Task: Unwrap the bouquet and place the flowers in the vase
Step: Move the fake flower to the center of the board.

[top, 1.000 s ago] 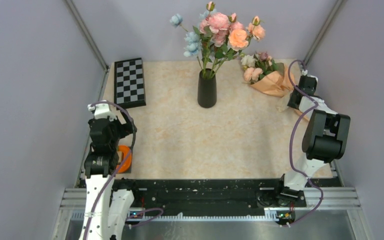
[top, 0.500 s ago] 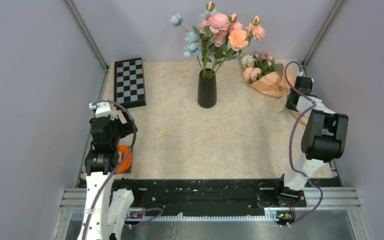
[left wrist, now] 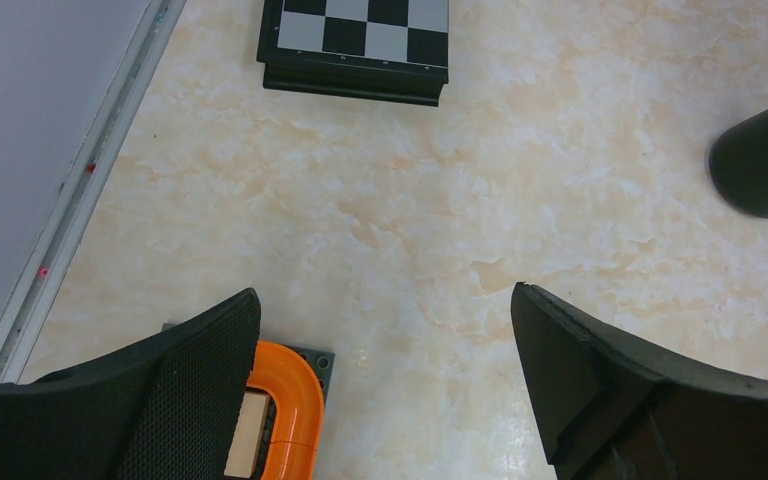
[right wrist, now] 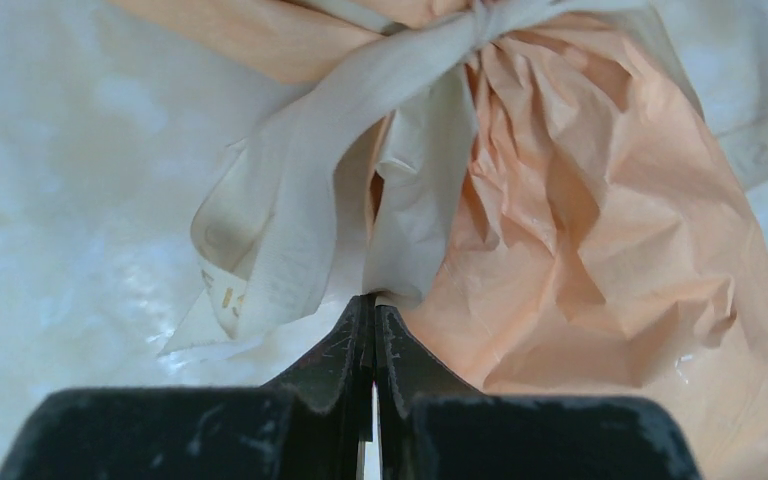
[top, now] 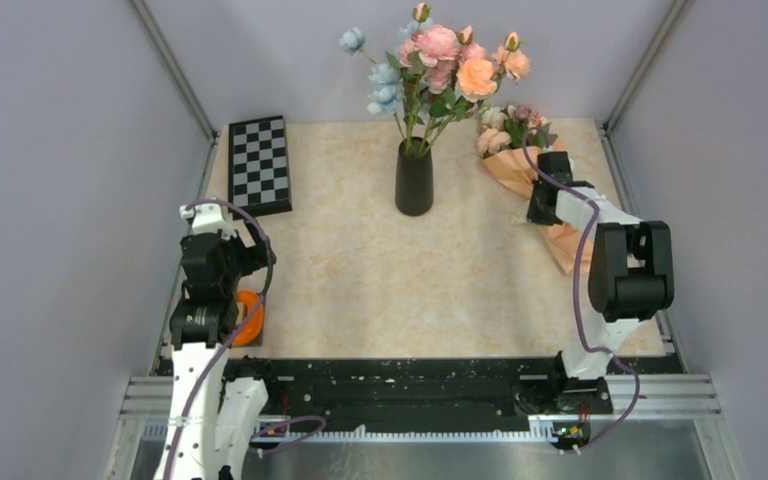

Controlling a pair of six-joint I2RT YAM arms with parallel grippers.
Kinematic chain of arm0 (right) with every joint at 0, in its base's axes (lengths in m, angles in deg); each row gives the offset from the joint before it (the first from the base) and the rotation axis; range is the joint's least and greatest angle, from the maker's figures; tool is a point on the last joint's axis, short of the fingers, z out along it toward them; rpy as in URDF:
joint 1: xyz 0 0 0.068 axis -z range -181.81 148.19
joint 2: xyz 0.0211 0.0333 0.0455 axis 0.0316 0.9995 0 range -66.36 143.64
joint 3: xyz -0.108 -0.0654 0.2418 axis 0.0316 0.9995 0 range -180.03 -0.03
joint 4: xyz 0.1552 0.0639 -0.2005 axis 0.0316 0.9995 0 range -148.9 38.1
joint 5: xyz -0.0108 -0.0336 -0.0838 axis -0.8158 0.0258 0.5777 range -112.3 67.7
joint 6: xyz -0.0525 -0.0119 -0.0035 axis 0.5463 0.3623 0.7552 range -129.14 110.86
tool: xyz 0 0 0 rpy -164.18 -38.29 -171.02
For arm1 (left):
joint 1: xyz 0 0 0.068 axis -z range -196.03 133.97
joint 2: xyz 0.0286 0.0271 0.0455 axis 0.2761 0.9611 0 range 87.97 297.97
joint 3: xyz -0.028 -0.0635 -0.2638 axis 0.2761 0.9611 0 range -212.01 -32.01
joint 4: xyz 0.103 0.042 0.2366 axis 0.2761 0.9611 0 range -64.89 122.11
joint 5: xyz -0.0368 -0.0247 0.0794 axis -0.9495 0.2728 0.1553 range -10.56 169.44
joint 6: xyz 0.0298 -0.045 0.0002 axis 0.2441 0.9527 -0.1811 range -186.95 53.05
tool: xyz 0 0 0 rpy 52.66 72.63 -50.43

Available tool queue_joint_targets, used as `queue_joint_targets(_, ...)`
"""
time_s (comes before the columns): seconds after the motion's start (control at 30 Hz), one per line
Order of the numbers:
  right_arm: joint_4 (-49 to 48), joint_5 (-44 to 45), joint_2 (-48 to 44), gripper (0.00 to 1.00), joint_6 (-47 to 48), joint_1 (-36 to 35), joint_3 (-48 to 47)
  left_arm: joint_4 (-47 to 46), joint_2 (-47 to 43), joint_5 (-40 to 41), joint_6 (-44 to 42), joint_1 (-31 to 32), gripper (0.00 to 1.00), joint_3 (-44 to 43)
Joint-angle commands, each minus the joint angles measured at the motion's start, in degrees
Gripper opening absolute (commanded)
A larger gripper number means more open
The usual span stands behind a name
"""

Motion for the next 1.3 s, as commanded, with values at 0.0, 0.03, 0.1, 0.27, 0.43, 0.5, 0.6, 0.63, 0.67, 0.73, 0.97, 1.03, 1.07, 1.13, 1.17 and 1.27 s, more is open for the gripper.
queue_joint_targets(0.0, 0.7, -2.3, -3.1, 0.0, -5.2, -4.8, -4.2, -1.8, 0.5, -0.5, -0.5, 0.2, 0.99, -0.3)
queue_joint_targets(0.03, 0.7, -2.6, -2.9, 0.0, -6.1, -5.5, -4.5, -1.8, 0.5, -0.6, -0.5, 0.2, 0.99, -0.3)
queue_joint_targets(0.1, 0.3, -3.1, -2.9, 0.0, -7.4, -7.0, -5.0, -1.8, 0.7, -0.8, -0.5, 0.2, 0.99, -0.4)
queue_joint_targets(0.27, -0.6, -1.6, -2.7, 0.0, -9.4, -9.5, -5.4, -1.8, 0.9, -1.3, -0.5, 0.2, 0.99, -0.2)
queue_joint_targets(0.43, -0.2, -1.2, -4.7, 0.22, -8.3, -9.6, -5.7, -1.8, 1.3, -1.1, -0.5, 0.2, 0.99, -0.2)
queue_joint_targets(0.5, 0.9, -0.9, -5.8, 0.38, -6.4, -9.3, -6.4, -1.8, 1.4, -0.5, -0.5, 0.2, 0.99, -0.1)
queue_joint_targets(0.6, 2.0, -2.5, -8.1, 0.55, -3.8, -7.6, -5.9, -1.8, 1.7, -0.1, -0.6, 0.2, 0.99, -0.1)
queue_joint_targets(0.63, 2.1, -3.7, -9.0, 0.59, -3.0, -6.7, -5.5, -1.8, 1.8, -0.1, -0.6, 0.2, 0.99, -0.1)
queue_joint_targets(0.67, 2.0, -4.5, -9.7, 0.61, -2.3, -5.8, -5.1, -1.7, 1.9, 0.1, -0.7, 0.2, 0.99, -0.2)
queue_joint_targets(0.73, 1.6, -5.1, -11.0, 0.65, -1.0, -3.8, -4.1, -1.3, 1.5, 1.4, -0.6, 0.2, 0.99, -0.5)
queue_joint_targets(0.97, -2.5, -11.5, -9.3, 0.72, 2.1, 5.3, -3.2, -1.8, 0.1, 3.8, -0.9, 0.1, 0.99, 0.2)
queue_joint_targets(1.03, -2.8, -12.4, -6.6, 0.72, 3.1, 7.3, -4.7, -1.8, 0.3, 4.1, -1.0, 0.1, 0.99, 0.1)
queue_joint_targets(1.07, -2.6, -12.7, -5.2, 0.72, 3.3, 8.1, -5.7, -1.6, 0.4, 4.6, -1.0, 0.1, 0.99, 0.0)
queue_joint_targets(1.13, -2.3, -14.3, -2.4, 0.72, 3.9, 9.6, -7.4, -1.5, 0.3, 5.3, -0.9, 0.1, 0.99, 0.1)
queue_joint_targets(1.17, -2.3, -15.7, -1.1, 0.72, 4.2, 10.2, -8.0, -1.6, 0.2, 5.5, -0.9, 0.1, 0.99, 0.1)
queue_joint_targets(1.27, -3.4, -20.2, 1.5, 0.71, 6.1, 10.5, -9.0, -1.7, -0.1, 6.1, -1.0, 0.1, 0.99, 0.3)
